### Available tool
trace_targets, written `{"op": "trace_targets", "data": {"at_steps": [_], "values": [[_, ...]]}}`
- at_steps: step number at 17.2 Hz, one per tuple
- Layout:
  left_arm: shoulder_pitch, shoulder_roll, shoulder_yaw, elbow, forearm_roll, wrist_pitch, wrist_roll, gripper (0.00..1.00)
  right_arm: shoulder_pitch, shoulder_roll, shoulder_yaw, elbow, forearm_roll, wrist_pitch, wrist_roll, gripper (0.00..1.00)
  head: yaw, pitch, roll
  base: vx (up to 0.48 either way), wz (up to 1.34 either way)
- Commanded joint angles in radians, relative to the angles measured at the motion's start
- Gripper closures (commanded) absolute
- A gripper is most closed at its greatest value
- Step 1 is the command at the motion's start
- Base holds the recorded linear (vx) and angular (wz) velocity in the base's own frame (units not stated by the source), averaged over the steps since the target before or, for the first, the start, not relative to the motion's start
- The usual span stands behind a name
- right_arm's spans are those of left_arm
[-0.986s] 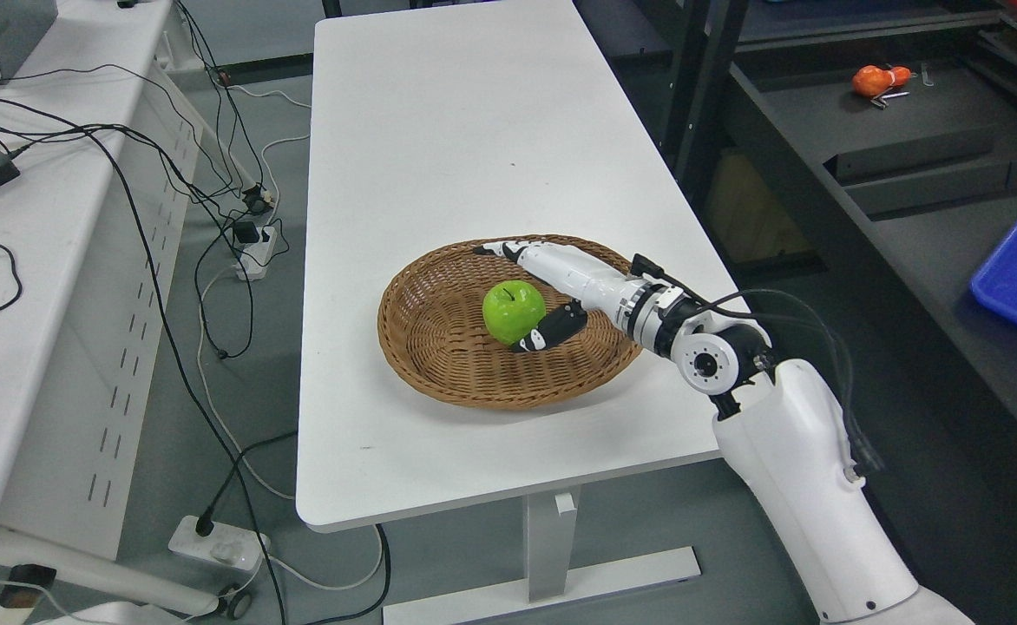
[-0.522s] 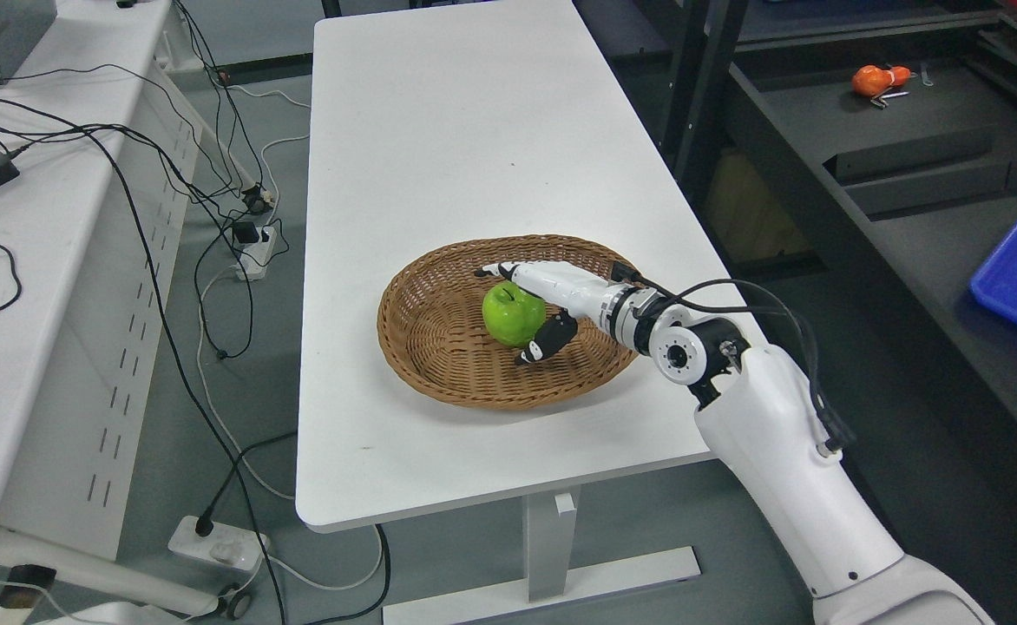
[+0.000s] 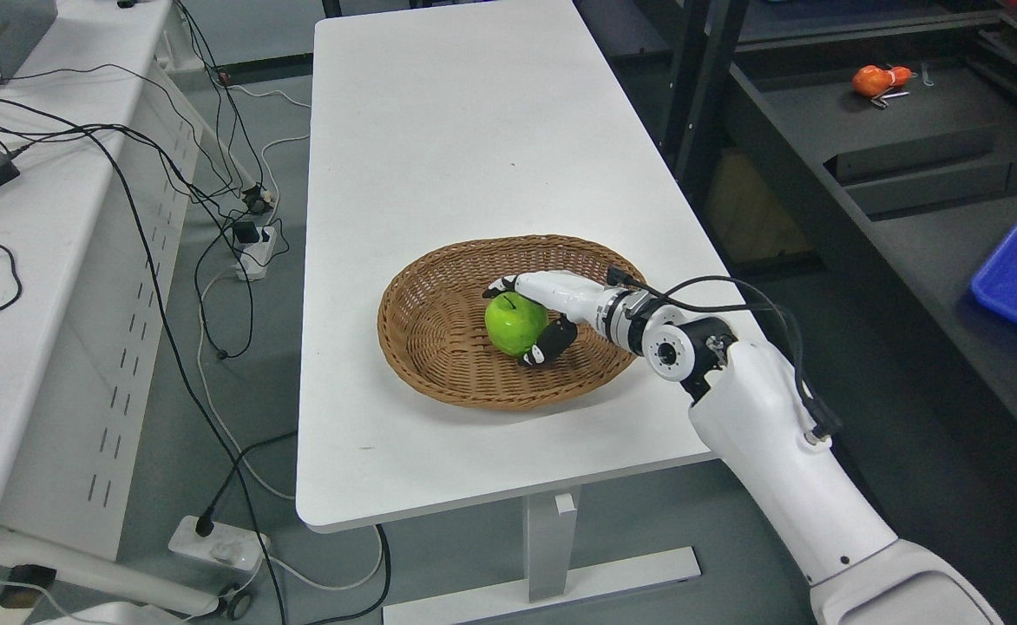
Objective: Place green apple on left shelf middle layer
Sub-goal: 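Lift the green apple up out of the basket with the right hand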
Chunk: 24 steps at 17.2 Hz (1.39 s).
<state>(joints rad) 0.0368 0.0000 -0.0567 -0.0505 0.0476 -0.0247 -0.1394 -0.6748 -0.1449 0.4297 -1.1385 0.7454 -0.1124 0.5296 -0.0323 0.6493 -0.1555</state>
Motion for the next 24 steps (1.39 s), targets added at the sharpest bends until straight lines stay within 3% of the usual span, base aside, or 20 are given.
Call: {"op": "trace_targets", "data": {"at_steps": [1,2,4,5,10,11,15,16,20,24], "values": [[0.000,0.017,0.000,0.000,0.000,0.000,0.000,0.00,-0.005,0.001,-0.003,0.057,-0.004,0.000,-0.009,0.43,0.0000,0.000,0.000,0.000,0.00],[0.000,0.017,0.000,0.000,0.000,0.000,0.000,0.00,-0.002,0.001,-0.023,0.054,-0.009,-0.001,-0.011,0.50,0.0000,0.000,0.000,0.000,0.00],[0.000,0.017,0.000,0.000,0.000,0.000,0.000,0.00,0.009,-0.004,-0.060,0.039,-0.029,-0.010,-0.010,0.85,0.0000,0.000,0.000,0.000,0.00],[0.000,0.017,0.000,0.000,0.000,-0.001,0.000,0.00,0.014,-0.010,-0.063,0.028,-0.032,-0.015,-0.010,0.97,0.0000,0.000,0.000,0.000,0.00],[0.000,0.017,0.000,0.000,0.000,0.000,0.000,0.00,0.093,-0.012,-0.242,-0.182,-0.122,-0.004,-0.060,0.98,0.0000,0.000,0.000,0.000,0.00],[0.000,0.017,0.000,0.000,0.000,0.000,0.000,0.00,0.112,-0.010,-0.279,-0.213,-0.135,0.003,-0.124,0.98,0.0000,0.000,0.000,0.000,0.00],[0.000,0.017,0.000,0.000,0.000,0.000,0.000,0.00,0.213,-0.016,-0.342,-0.312,-0.141,0.030,-0.633,0.98,0.0000,0.000,0.000,0.000,0.00],[0.000,0.017,0.000,0.000,0.000,-0.001,0.000,0.00,0.230,-0.013,-0.374,-0.331,-0.144,0.025,-0.678,0.98,0.0000,0.000,0.000,0.000,0.00],[0.000,0.017,0.000,0.000,0.000,0.000,0.000,0.00,0.354,0.076,-0.502,-0.403,-0.259,-0.073,-0.686,0.98,0.0000,0.000,0.000,-0.002,-0.01],[0.000,0.017,0.000,0.000,0.000,-0.001,0.000,0.00,0.425,0.113,-0.506,-0.432,-0.308,-0.095,-0.692,0.98,0.0000,0.000,0.000,0.007,0.00]]}}
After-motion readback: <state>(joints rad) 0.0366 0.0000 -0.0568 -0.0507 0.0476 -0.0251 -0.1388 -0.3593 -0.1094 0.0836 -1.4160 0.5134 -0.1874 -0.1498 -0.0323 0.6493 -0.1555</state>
